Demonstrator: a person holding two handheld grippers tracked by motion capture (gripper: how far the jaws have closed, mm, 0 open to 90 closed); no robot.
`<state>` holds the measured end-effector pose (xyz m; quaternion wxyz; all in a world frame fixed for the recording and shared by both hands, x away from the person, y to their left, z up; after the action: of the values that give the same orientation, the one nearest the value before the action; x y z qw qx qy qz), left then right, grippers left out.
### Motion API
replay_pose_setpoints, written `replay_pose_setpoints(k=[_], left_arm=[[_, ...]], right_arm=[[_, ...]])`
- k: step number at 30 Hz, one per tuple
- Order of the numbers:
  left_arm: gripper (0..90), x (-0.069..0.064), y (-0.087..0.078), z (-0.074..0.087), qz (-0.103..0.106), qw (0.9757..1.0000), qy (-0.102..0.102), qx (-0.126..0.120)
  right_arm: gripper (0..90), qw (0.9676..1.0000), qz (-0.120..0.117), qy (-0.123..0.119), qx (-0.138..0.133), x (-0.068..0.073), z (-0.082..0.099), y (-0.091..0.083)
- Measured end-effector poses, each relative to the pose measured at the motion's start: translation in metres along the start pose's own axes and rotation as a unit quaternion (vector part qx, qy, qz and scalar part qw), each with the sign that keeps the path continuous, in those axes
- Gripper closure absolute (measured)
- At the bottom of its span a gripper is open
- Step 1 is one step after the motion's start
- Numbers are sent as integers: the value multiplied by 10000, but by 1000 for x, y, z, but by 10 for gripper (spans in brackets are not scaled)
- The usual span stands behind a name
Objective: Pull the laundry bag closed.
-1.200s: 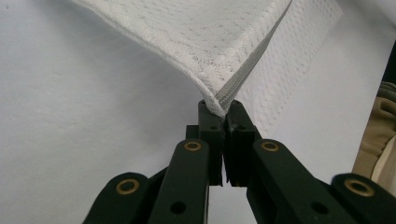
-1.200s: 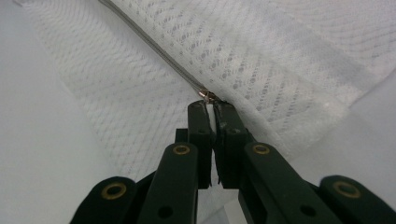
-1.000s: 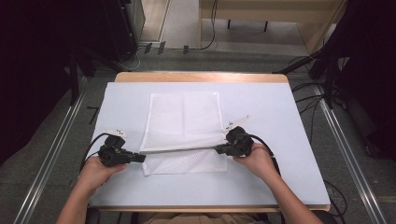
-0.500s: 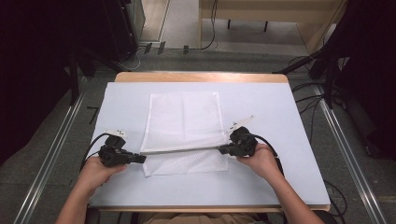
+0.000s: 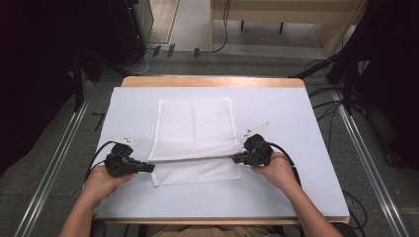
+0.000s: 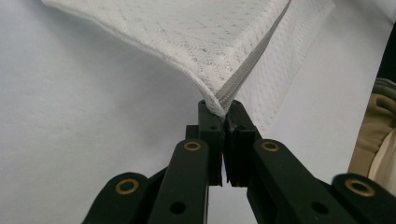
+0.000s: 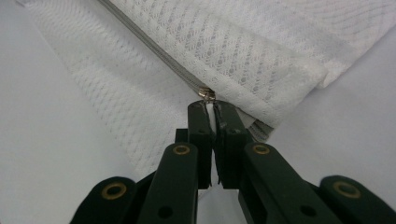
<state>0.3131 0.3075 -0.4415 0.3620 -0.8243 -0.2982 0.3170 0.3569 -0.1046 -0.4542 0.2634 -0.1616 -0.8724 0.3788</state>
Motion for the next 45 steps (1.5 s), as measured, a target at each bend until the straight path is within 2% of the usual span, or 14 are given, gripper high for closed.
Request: replay_pose_setpoints(k=[6,8,10,12,18,21,25,26,29,34,39,45], left_arm=[[824,3,1,2,-109,9999,-88,-32],[772,4,1,2,-99,9998,-147,-75],[679,4,2,2,-196,9997,-141,-94],[638,5,2,1,-209,9996,-143,-95],[528,6,-2,0,-354,9985,-205,-365],[451,8,-5,0,-459,9970,-186,-593],[361,12,-6,1,-654,9949,-129,-752],[357,13,-7,1,-719,9944,-92,-775],[345,16,-10,2,-835,9928,-173,-839],[345,20,-15,3,-1027,9902,-232,-921],[342,23,-19,4,-1127,9880,-317,-1010],[342,27,-22,6,-1207,9861,-397,-1072]], right_arm=[[868,10000,-15,-68,8,2,0,1],[844,10000,-22,-47,-3,1,0,2],[801,10000,-18,-22,-63,0,0,2],[742,9999,-61,43,-106,0,0,1],[632,9996,-37,-70,-288,-1,-1,-1],[553,9992,54,-36,-391,-3,-1,-3],[474,9979,152,-51,-633,-6,0,-8],[461,9974,172,-73,-693,-7,0,-9],[423,9963,225,-161,-819,-9,2,-13],[359,9931,507,-152,-1049,-13,5,-19],[320,9912,629,-19,-1164,-20,9,-26],[296,9883,804,33,-1297,-29,16,-36]])
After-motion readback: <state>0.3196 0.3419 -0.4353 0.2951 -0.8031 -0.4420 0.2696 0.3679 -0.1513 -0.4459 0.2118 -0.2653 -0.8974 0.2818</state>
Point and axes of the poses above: each handheld gripper's, and its own axes: y roughly forward along the jaws, z roughly out of its underside, x roughly to its left, the point moved 1 cm from there along y, roughly forward along the jaws, and after that the axes turned 7 degrees about -z, right-handed, at the moved point
